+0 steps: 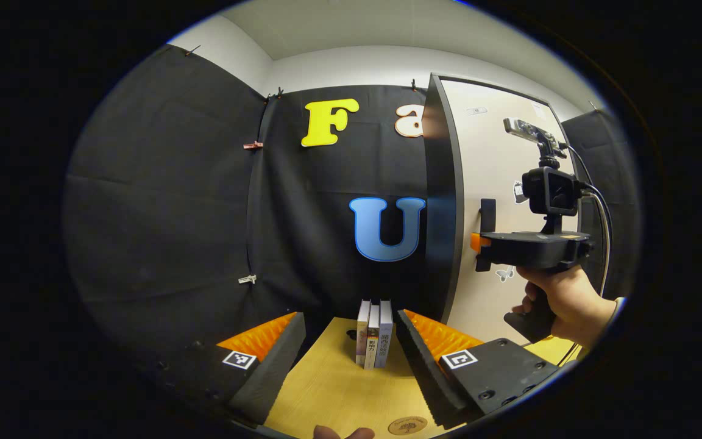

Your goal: Open the cabinet door with the right hand, grasp the bottle in the cabinet with the left hand and place it on the coaster, then close the cabinet door with the right hand.

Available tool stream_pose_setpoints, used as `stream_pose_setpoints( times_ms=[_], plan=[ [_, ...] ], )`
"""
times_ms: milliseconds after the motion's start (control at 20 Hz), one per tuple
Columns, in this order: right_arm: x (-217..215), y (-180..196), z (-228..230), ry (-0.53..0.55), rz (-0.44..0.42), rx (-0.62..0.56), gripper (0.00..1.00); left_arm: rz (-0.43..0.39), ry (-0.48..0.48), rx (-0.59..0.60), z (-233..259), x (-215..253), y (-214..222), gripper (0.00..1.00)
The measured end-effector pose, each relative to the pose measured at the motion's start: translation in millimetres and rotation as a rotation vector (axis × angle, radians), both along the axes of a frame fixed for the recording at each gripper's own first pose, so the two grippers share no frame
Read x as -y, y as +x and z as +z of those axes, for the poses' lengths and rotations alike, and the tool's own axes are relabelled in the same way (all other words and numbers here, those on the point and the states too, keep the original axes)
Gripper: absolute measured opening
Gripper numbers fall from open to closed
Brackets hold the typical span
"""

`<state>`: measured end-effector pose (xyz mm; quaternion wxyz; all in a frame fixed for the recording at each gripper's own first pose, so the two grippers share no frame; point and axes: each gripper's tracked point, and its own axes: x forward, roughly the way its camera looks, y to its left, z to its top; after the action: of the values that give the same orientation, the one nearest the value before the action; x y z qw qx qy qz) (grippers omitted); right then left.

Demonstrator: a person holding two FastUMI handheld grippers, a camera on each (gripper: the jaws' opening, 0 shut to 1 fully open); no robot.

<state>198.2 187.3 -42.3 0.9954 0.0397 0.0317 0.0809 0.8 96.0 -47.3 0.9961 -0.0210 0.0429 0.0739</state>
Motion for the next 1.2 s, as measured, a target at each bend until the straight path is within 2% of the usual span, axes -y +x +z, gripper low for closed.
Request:
stream_pose_setpoints(
  times_ms=[50,100,650,700,800,950,1000,1100,1200],
  plan=[
    [-0.1,-4.3,-1.9,0.016,0.013,-0.018,0.21,-0.001,0.0,0.002,1.8,1.4,-1.8,0.95],
    [-0.1,-4.7,0.7,0.014,0.025,-0.02,0.17,-0.002,0.003,0.007,3.0,2.8,-3.7,0.95],
    [14.2,-78.1,22.7,0.075,0.17,-0.036,0.17,-0.023,0.028,0.042,19.4,34.2,-28.9,0.92],
    [17.0,-84.3,23.8,0.083,0.17,-0.028,0.17,-0.026,0.028,0.045,20.0,37.7,-31.7,0.94],
    [24.1,-94.7,26.5,0.081,0.164,-0.016,0.17,-0.035,0.023,0.051,21.2,46.3,-35.5,0.92],
    [35.5,-109.4,30.0,0.088,0.172,-0.017,0.16,-0.059,0.023,0.052,23.3,63.2,-36.4,0.96],
    [40.2,-113.2,29.8,0.089,0.172,-0.022,0.16,-0.069,0.026,0.053,24.9,69.1,-36.2,0.94],
    [50.7,-121.0,30.6,0.079,0.152,-0.021,0.16,-0.093,0.032,0.058,28.0,81.9,-33.3,0.96],
    [60.6,-129.3,30.5,0.066,0.126,-0.014,0.16,-0.12,0.037,0.064,31.0,95.8,-30.7,0.94]
  ],
)
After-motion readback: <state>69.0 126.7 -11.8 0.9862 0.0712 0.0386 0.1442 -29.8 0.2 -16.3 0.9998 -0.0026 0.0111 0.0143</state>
